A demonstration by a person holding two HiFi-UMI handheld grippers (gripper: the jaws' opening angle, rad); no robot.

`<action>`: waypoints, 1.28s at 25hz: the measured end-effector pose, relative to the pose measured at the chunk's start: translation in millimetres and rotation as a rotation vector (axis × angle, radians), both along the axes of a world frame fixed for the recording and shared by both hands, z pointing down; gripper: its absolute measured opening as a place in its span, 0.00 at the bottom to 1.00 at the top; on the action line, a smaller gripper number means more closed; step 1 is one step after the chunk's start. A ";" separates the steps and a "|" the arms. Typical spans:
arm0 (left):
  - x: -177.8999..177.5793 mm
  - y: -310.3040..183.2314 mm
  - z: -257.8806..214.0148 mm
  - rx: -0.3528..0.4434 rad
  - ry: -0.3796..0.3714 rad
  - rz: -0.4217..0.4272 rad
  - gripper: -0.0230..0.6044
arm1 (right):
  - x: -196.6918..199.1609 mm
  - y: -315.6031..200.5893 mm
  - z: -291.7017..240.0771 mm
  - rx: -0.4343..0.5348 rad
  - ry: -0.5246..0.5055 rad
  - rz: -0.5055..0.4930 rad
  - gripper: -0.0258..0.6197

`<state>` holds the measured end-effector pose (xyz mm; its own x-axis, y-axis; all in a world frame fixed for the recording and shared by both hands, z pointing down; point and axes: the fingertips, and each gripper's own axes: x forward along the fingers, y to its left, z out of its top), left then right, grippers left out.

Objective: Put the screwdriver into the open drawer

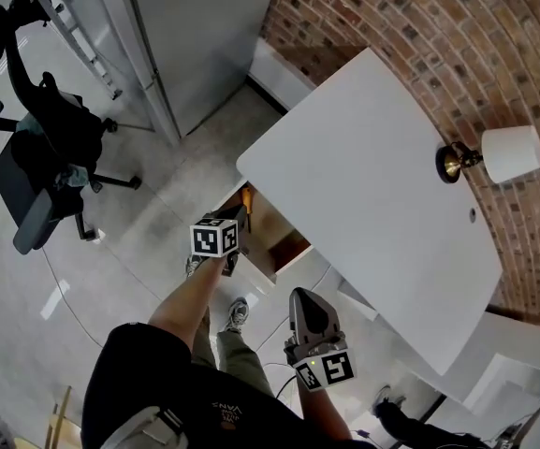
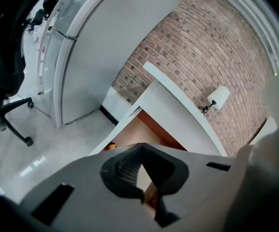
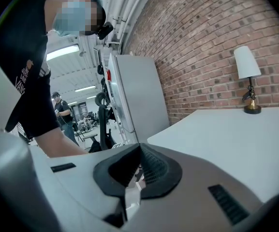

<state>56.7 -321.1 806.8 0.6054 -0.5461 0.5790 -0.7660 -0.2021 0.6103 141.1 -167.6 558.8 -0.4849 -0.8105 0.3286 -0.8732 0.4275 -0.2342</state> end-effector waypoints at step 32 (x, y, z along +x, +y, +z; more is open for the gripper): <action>1.3 173.4 -288.2 0.557 -0.126 0.111 0.05 | 24.4 77.5 -103.2 0.219 -0.050 -0.136 0.04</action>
<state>58.1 -147.7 518.6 0.6214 -0.7266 0.2932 -0.7817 -0.5497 0.2945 165.5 -90.2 455.6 -0.6051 -0.7861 0.1258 -0.7942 0.5850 -0.1646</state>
